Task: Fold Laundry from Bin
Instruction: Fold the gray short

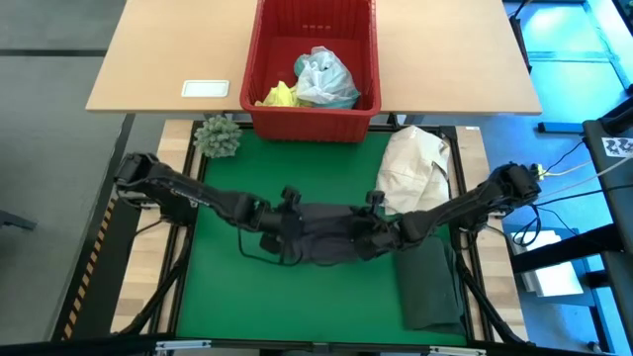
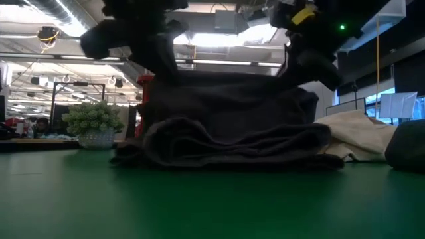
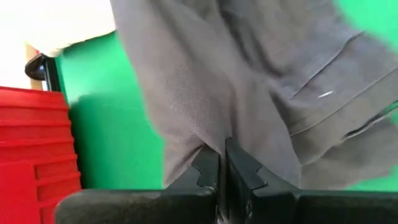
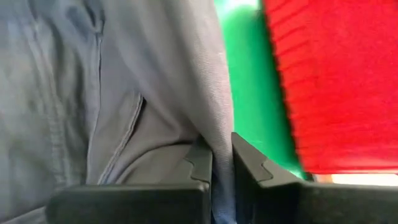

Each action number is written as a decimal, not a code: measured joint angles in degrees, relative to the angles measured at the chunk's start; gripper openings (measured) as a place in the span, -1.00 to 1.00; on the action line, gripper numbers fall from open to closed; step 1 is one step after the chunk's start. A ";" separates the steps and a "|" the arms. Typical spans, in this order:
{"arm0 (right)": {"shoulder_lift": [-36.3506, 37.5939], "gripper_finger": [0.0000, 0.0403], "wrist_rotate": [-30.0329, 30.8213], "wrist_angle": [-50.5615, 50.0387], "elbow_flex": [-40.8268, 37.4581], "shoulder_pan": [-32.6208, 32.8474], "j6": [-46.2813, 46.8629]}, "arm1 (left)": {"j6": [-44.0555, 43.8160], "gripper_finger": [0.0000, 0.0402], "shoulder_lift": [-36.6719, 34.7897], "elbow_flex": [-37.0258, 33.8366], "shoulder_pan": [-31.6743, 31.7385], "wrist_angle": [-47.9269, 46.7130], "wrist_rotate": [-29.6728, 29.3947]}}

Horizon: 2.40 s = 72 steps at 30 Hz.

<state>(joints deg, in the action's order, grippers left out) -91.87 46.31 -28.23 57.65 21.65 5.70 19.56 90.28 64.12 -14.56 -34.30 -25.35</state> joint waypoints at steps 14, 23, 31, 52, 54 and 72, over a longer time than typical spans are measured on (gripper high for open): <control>-2.93 -0.89 1.55 3.88 0.53 1.73 -0.14 | -4.18 -1.00 0.50 -0.41 -6.54 0.25 -8.22; -2.78 -0.89 6.64 3.11 3.71 -0.94 -4.80 | 1.83 -1.00 0.46 -0.41 -2.07 0.26 -14.37; -2.77 -0.40 3.66 0.89 7.04 -0.48 -4.71 | 3.53 -1.00 0.46 -0.41 -1.95 1.39 -14.18; -2.70 -0.21 -4.25 -1.79 14.67 6.06 0.53 | 4.63 -1.00 0.46 -0.39 -2.46 1.96 -13.98; -3.27 -0.22 -10.66 2.47 14.68 6.05 0.64 | 4.63 -1.00 0.46 -0.39 -2.44 1.98 -14.02; -22.47 -0.96 -12.14 11.33 14.60 5.90 9.00 | 6.60 -1.00 0.46 -0.30 -0.91 5.69 -13.88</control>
<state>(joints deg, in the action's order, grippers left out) -114.33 34.18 -16.90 72.25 27.55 14.70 26.15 90.74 63.81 -15.47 -28.60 -39.23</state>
